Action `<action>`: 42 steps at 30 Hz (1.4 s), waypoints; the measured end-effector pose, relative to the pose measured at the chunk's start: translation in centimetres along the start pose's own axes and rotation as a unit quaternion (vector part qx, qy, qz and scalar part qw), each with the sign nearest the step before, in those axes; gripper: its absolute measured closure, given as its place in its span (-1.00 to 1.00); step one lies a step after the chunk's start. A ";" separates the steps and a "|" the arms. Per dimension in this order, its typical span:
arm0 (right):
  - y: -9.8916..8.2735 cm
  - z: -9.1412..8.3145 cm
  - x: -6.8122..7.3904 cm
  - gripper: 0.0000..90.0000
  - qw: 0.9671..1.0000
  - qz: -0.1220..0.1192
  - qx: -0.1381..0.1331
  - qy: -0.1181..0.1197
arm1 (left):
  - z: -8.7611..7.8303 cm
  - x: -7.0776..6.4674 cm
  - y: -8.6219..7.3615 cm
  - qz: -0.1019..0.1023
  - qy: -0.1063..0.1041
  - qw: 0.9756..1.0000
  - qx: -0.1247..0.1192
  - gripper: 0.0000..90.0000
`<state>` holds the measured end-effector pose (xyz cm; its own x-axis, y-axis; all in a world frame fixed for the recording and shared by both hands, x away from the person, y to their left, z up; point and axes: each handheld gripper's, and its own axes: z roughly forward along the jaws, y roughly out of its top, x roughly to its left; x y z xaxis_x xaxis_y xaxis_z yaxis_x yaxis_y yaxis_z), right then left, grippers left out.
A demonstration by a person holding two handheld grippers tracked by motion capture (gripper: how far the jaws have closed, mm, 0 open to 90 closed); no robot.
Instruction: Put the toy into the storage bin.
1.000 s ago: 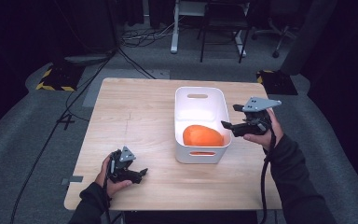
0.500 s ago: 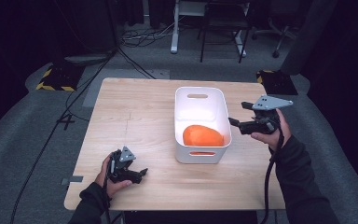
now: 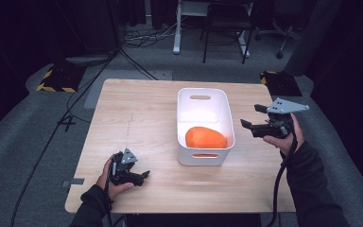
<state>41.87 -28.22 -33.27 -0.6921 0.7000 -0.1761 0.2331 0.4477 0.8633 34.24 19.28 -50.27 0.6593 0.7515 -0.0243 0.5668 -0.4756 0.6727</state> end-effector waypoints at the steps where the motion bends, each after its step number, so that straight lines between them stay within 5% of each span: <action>1: -0.2 -0.1 0.0 -0.51 1.000 0.001 -0.001 -0.001 | 0.0 0.0 0.0 0.000 0.000 1.000 0.000 -0.76; 42: -6.3 -1.4 -0.2 -0.51 0.999 0.002 0.037 -0.003 | 0.0 0.0 0.0 0.000 0.001 1.000 -0.002 -0.76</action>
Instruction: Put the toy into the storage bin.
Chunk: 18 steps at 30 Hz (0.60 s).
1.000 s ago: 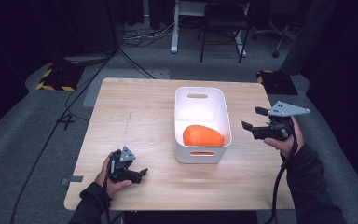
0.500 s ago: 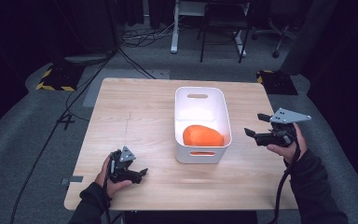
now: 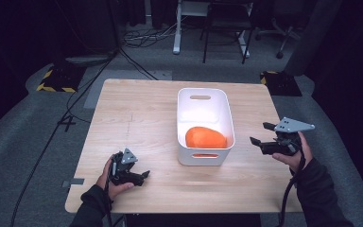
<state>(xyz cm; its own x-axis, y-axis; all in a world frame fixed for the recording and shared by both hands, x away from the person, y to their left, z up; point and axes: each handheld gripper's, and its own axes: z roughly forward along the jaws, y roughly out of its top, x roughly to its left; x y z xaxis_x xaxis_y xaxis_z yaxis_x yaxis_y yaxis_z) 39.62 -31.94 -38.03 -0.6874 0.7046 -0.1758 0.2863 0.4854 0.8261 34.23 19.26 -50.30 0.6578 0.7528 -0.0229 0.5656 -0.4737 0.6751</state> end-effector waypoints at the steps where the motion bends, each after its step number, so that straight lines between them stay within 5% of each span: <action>1: -0.3 0.1 0.1 -0.51 1.000 0.002 0.002 0.002 | 0.0 0.0 0.0 0.000 0.000 1.000 0.000 -0.76; 18: -3.7 0.8 0.8 -0.51 0.999 0.011 0.026 0.016 | 0.0 0.0 0.0 0.000 0.000 1.000 0.000 -0.76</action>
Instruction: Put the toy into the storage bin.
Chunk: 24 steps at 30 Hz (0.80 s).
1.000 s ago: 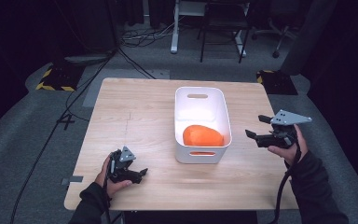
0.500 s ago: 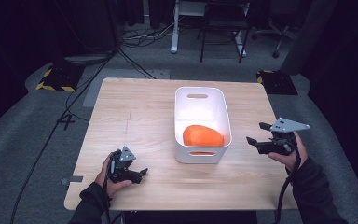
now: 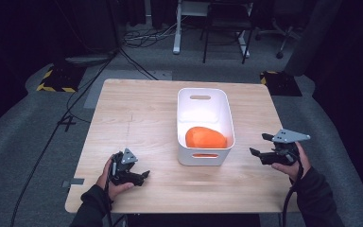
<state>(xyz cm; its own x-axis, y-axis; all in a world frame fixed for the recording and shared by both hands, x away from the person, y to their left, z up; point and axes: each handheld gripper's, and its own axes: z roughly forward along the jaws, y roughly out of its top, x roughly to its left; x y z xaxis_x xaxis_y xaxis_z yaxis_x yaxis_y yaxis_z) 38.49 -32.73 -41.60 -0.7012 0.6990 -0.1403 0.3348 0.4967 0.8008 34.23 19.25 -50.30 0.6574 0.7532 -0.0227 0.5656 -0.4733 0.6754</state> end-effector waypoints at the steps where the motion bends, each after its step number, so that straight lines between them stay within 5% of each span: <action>1: -0.3 0.0 0.1 -0.51 1.000 -0.002 0.003 0.000 | 0.0 0.0 0.0 0.000 0.000 1.000 0.000 -0.76; 24: -6.5 0.2 -0.2 -0.52 0.998 0.027 0.057 0.012 | 0.0 0.0 0.0 0.000 -0.002 1.000 0.002 -0.76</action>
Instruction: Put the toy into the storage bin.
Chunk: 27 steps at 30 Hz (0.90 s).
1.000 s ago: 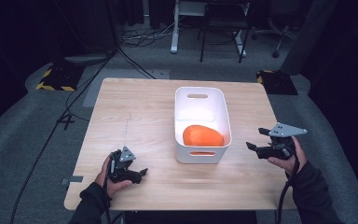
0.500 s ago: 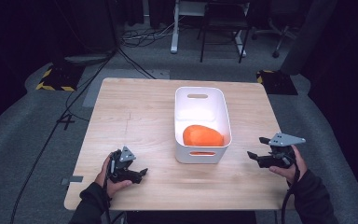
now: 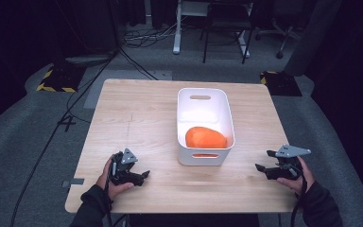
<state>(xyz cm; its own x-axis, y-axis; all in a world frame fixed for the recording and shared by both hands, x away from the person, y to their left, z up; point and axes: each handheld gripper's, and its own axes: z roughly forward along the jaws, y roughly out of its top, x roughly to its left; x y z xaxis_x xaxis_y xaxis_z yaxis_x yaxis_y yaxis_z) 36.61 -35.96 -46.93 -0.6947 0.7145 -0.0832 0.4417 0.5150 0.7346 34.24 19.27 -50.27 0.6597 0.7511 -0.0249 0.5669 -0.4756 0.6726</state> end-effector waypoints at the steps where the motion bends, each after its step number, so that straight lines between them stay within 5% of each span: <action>1: -0.4 0.1 -0.1 -0.52 1.000 0.005 0.001 0.001 | 0.0 0.0 0.0 0.000 0.001 1.000 -0.002 -0.76; 11: -3.1 0.2 -0.7 -0.52 0.999 0.031 0.022 0.001 | 0.0 0.0 0.0 0.000 0.000 1.000 0.000 -0.76; 16: -4.5 0.0 -0.9 -0.55 0.999 0.054 0.004 -0.003 | 0.0 0.0 0.0 0.000 0.003 1.000 -0.002 -0.76; 27: -4.8 -0.1 -0.8 -0.62 0.998 0.063 -0.003 -0.014 | 0.0 0.0 0.0 0.000 0.002 1.000 -0.002 -0.76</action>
<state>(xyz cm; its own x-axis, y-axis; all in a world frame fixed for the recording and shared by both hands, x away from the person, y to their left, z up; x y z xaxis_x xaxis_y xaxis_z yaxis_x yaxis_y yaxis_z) 35.03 -39.02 -50.33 -0.6176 0.7865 -0.0094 0.5210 0.4180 0.7442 34.23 19.26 -50.30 0.6579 0.7527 -0.0229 0.5656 -0.4738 0.6750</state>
